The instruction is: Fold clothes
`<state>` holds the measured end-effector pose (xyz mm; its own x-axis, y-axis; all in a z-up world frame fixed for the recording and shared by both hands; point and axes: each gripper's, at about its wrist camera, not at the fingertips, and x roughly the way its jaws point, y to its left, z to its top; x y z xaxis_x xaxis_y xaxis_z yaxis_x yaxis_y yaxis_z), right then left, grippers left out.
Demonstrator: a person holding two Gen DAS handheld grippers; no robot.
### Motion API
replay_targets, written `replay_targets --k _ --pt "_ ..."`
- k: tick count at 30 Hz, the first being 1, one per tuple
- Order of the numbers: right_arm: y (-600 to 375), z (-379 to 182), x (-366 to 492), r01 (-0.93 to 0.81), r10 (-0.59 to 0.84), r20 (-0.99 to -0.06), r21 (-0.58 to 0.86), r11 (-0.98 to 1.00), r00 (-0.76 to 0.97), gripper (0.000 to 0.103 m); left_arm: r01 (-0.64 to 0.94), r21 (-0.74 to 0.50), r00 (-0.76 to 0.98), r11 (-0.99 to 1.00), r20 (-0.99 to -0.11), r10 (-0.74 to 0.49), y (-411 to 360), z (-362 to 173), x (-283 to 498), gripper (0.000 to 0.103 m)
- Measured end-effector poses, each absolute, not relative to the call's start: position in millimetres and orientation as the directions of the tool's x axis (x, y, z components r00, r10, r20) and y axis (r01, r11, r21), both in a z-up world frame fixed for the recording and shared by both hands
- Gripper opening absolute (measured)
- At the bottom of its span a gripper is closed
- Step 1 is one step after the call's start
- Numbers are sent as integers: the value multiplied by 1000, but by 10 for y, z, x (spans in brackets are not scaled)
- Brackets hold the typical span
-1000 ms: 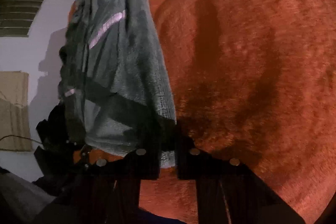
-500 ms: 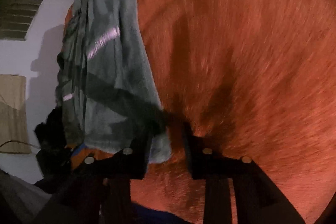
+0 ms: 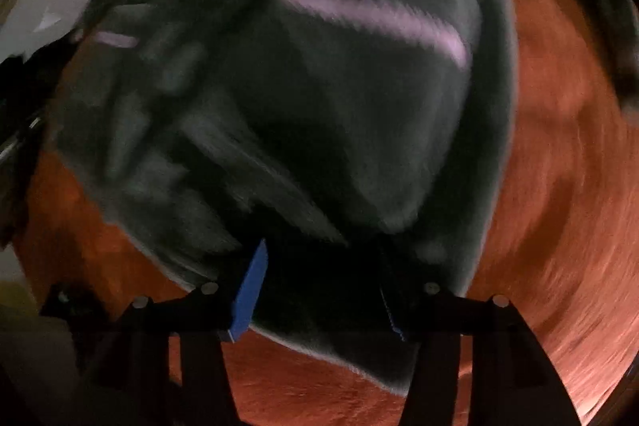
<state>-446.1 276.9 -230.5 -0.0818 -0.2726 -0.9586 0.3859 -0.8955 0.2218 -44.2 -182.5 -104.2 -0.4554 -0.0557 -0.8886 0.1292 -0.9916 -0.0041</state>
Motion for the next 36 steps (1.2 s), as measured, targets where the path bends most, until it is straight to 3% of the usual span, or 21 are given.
replay_targets --k 5,8,15,21,22,23,24,30,34,36 --pt "2519 -1661 -5148 480 -401 -911 310 -821 -98 55 224 -60 -410 -973 -911 -38 -2314 -1121 -362 42" --pt "2307 -1445 -5841 519 -462 -881 350 -780 -100 55 267 -151 -369 -952 -928 44 -2460 -1277 -332 42" --pt "1446 -1613 -7690 488 -440 -883 314 -814 -165 55 255 -273 -392 -928 -906 159 -2629 -1179 -648 44" --pt "1081 -2116 -8448 383 -321 -925 226 -896 -205 54 357 -255 -440 -899 -894 79 -3251 -1092 -1700 49" --pt "1033 -2191 -8504 381 -292 -934 200 -903 -203 44 396 -226 -432 -890 -901 36 -3353 -1113 -1805 49" --pt "996 -2253 -8545 376 -249 -945 156 -913 -213 14 434 -196 -422 -879 -907 -6 -3456 -1133 -1908 49" --pt "994 -2270 -8572 365 -231 -946 137 -921 -228 11 479 -157 -406 -864 -912 -60 -3569 -1136 -1965 49" --pt "1154 -2080 -8662 281 -281 -905 193 -940 -319 10 648 33 -298 -761 -908 -293 -4210 -1122 -2101 49" --pt "1136 -2312 -8732 264 -213 -954 155 -952 -209 13 692 88 -218 -716 -921 -324 -4608 -1192 -2138 51" --pt "1169 -2271 -8668 261 -218 -956 163 -951 -198 19 704 49 -208 -708 -940 -271 -4740 -1282 -2257 58"
